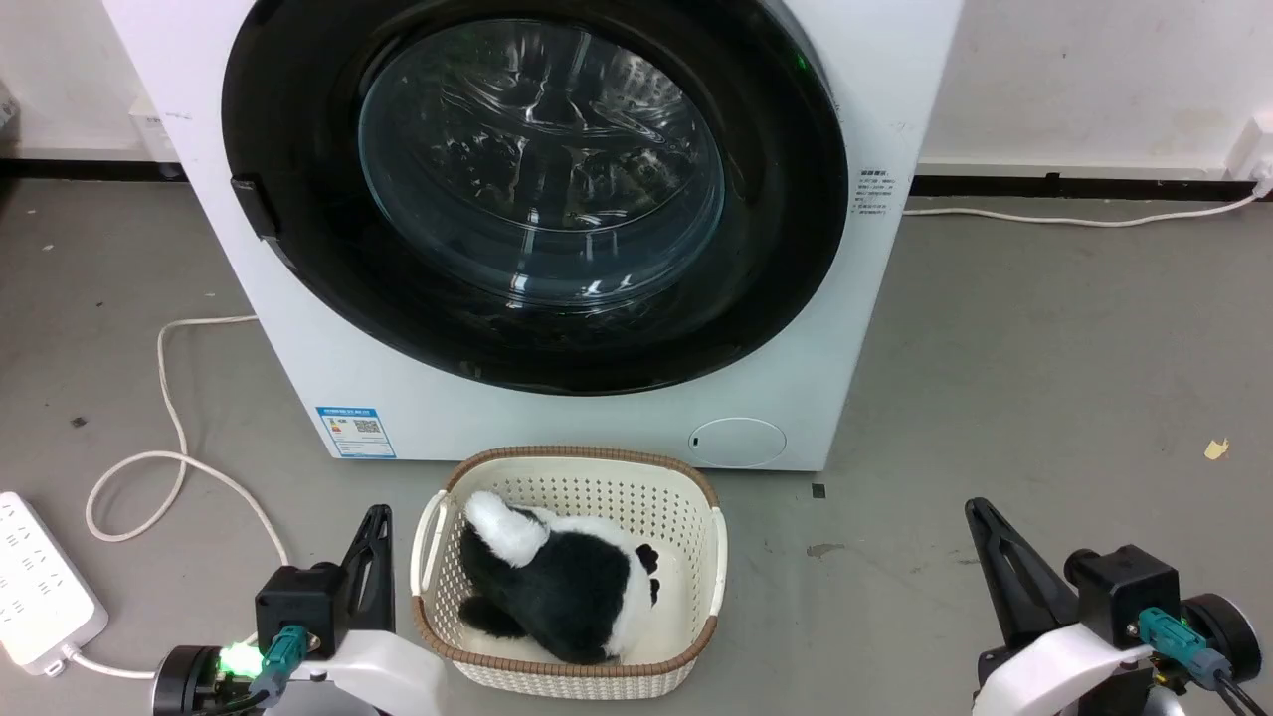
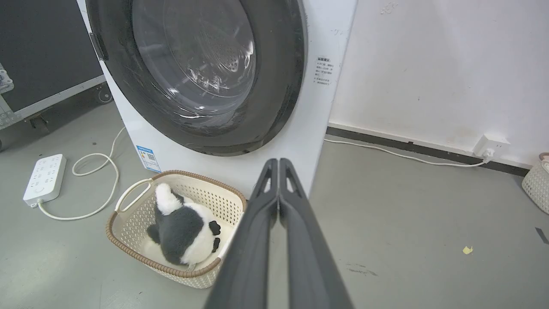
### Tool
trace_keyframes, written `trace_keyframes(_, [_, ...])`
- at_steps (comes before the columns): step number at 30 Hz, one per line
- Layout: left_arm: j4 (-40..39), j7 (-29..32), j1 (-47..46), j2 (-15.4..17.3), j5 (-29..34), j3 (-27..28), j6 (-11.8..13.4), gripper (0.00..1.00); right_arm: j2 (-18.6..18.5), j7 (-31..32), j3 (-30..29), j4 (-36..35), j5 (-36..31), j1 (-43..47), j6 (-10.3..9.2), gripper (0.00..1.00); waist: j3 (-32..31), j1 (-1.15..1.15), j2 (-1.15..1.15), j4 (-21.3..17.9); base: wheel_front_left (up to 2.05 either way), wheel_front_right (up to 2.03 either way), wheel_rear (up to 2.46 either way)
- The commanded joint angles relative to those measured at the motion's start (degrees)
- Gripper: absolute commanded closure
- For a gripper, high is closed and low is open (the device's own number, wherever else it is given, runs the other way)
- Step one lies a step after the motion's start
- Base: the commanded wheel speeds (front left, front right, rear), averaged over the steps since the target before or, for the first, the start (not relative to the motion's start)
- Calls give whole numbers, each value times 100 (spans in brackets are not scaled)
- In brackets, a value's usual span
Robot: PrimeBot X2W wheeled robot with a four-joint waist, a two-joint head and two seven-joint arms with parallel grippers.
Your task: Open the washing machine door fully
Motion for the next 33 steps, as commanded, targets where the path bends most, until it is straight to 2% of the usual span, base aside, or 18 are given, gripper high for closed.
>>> trace_keyframes(1, [-20,2,-87,9,17,-3,-30,100,31,3,-6,14,-43,-68,-9,100,0,0,0,0,0,0,0])
trace_keyframes(33, [-20,2,-87,9,17,-3,-30,100,31,3,-6,14,-43,-68,-9,100,0,0,0,0,0,0,0])
